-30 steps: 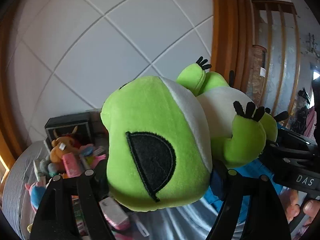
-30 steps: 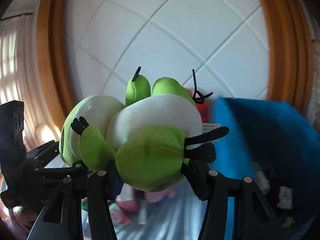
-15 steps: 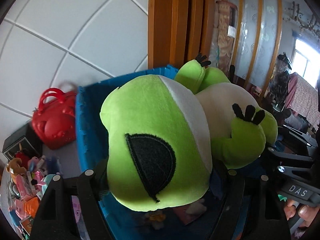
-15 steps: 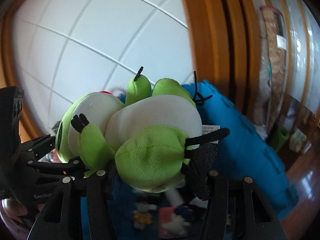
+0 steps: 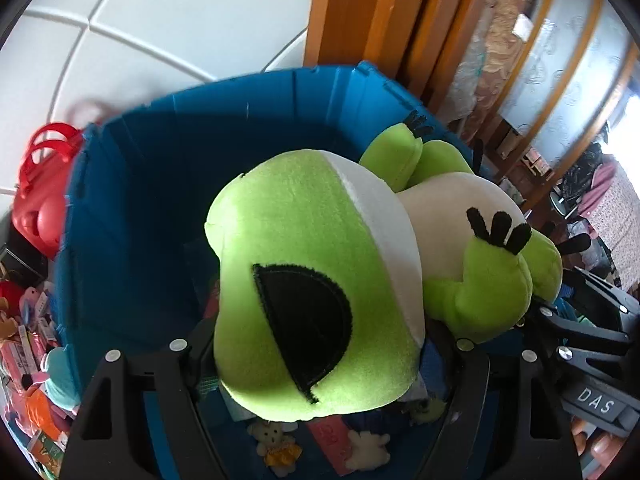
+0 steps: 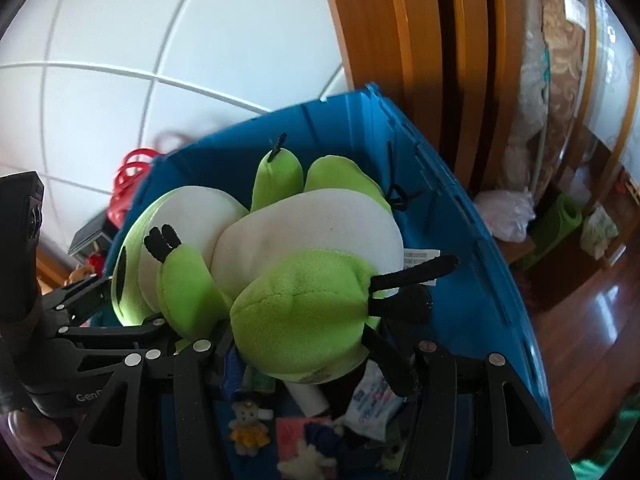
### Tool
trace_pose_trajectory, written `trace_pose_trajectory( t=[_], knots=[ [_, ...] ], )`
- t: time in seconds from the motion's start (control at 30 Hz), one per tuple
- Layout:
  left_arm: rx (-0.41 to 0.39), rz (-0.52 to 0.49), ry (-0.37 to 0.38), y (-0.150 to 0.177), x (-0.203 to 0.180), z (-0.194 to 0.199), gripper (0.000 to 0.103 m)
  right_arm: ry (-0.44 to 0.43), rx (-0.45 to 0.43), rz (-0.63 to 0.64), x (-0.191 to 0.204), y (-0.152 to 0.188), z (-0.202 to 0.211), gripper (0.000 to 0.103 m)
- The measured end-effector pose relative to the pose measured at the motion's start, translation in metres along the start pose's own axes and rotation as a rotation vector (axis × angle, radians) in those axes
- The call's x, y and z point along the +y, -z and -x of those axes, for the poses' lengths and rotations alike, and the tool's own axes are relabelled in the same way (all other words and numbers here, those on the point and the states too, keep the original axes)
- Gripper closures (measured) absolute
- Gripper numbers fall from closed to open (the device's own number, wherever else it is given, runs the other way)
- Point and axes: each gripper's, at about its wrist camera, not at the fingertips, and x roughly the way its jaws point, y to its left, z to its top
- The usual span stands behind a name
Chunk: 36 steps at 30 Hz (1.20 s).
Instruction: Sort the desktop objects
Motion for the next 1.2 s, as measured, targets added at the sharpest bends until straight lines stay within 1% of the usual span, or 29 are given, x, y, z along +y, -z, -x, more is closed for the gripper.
trace_pose_trajectory(
  t=[0.07, 0.13, 0.2, 0.33, 0.43, 0.5, 0.63, 0.7, 0.73, 0.8, 0.87, 1.07, 1.2],
  knots=[
    [0.027, 0.016, -0.004, -0.004, 0.007, -0.016, 0.025, 0.000, 0.027, -0.012, -0.011, -0.009, -0.020, 0.048],
    [0.060, 0.030, 0.001, -0.006, 0.012, -0.031, 0.024, -0.001, 0.053, -0.026, -0.013, -0.009, -0.034, 0.047],
    [0.082, 0.040, -0.002, -0.007, 0.016, -0.043, 0.023, 0.007, 0.070, -0.035, -0.020, -0.011, -0.046, 0.043],
    [0.098, 0.039, -0.065, -0.012, 0.019, -0.055, 0.022, 0.016, 0.081, -0.026, -0.028, -0.012, -0.055, 0.042],
    [0.095, 0.046, -0.063, -0.013, 0.021, -0.055, 0.022, 0.023, 0.081, -0.015, -0.027, -0.011, -0.051, 0.040],
    [0.084, 0.044, -0.083, -0.014, 0.020, -0.050, 0.022, 0.047, 0.083, 0.004, -0.026, -0.009, -0.050, 0.029],
    [0.100, 0.031, -0.144, -0.009, 0.019, -0.037, 0.022, 0.094, 0.102, 0.039, -0.020, -0.002, -0.046, 0.020],
    [0.106, 0.014, -0.176, -0.002, 0.019, -0.027, 0.022, 0.130, 0.118, 0.077, -0.013, 0.004, -0.041, 0.012],
    [0.108, 0.010, -0.184, 0.002, 0.020, -0.021, 0.022, 0.143, 0.124, 0.089, -0.009, 0.007, -0.038, 0.010],
    [0.110, 0.000, -0.176, 0.010, 0.021, -0.007, 0.022, 0.161, 0.135, 0.117, -0.002, 0.015, -0.029, 0.003],
    [0.104, -0.005, -0.162, 0.018, 0.021, 0.008, 0.022, 0.168, 0.140, 0.138, 0.005, 0.022, -0.020, 0.000],
    [0.020, -0.035, -0.129, 0.046, 0.016, 0.065, 0.021, 0.166, 0.120, 0.190, 0.025, 0.046, 0.022, 0.000],
    [-0.038, -0.063, -0.106, 0.070, 0.009, 0.097, 0.021, 0.190, 0.083, 0.229, 0.041, 0.060, 0.050, 0.000]
  ],
)
